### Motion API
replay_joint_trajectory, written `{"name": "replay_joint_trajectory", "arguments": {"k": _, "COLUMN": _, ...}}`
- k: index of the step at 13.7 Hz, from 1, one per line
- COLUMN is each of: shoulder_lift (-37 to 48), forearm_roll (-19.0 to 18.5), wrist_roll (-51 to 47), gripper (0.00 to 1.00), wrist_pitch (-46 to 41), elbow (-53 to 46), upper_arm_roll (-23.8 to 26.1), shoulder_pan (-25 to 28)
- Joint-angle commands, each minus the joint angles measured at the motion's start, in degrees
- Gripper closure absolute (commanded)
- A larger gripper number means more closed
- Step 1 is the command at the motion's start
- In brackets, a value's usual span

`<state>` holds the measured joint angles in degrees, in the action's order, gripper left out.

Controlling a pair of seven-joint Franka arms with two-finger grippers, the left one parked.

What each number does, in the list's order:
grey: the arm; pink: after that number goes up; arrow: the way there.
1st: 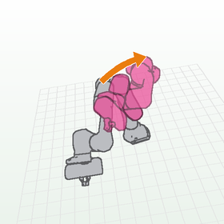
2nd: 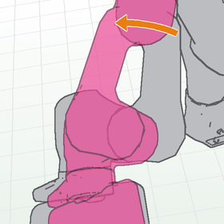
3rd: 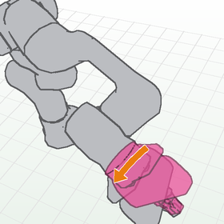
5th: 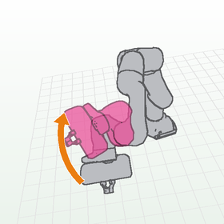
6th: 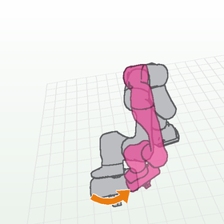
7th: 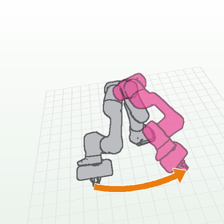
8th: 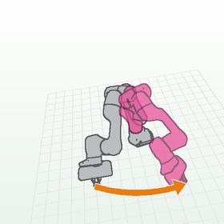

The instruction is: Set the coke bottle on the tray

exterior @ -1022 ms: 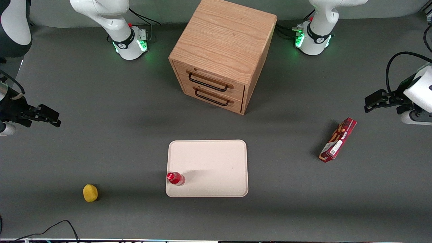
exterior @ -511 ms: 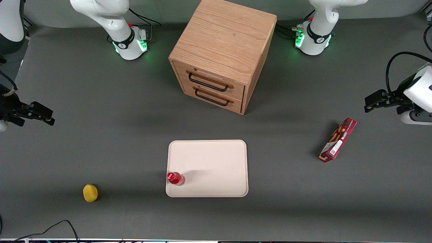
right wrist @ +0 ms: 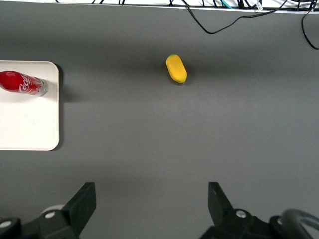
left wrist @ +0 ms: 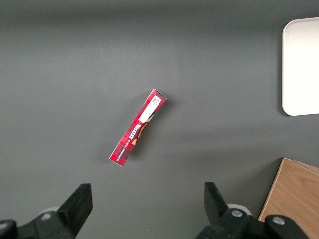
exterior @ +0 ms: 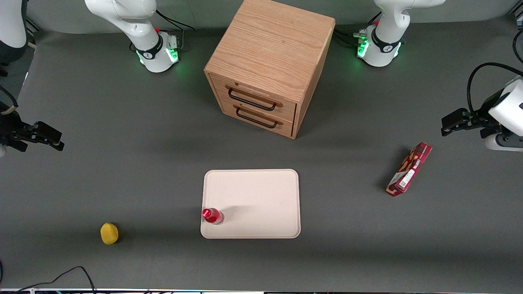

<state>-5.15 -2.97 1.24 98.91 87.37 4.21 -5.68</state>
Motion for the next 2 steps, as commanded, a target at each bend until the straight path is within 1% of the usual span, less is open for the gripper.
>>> {"name": "replay_joint_trajectory", "arguments": {"k": 1, "shoulder_lift": 0.0, "forearm_roll": 0.3, "wrist_roll": 0.9, "gripper": 0.0, "wrist_pitch": -1.2, "elbow": -1.1, "upper_arm_roll": 0.4, "shoulder_pan": -0.6}}
{"name": "replay_joint_trajectory", "arguments": {"k": 2, "shoulder_lift": 0.0, "forearm_roll": 0.3, "wrist_roll": 1.0, "gripper": 0.0, "wrist_pitch": -1.3, "elbow": -1.1, "upper_arm_roll": 0.4, "shoulder_pan": -0.6}}
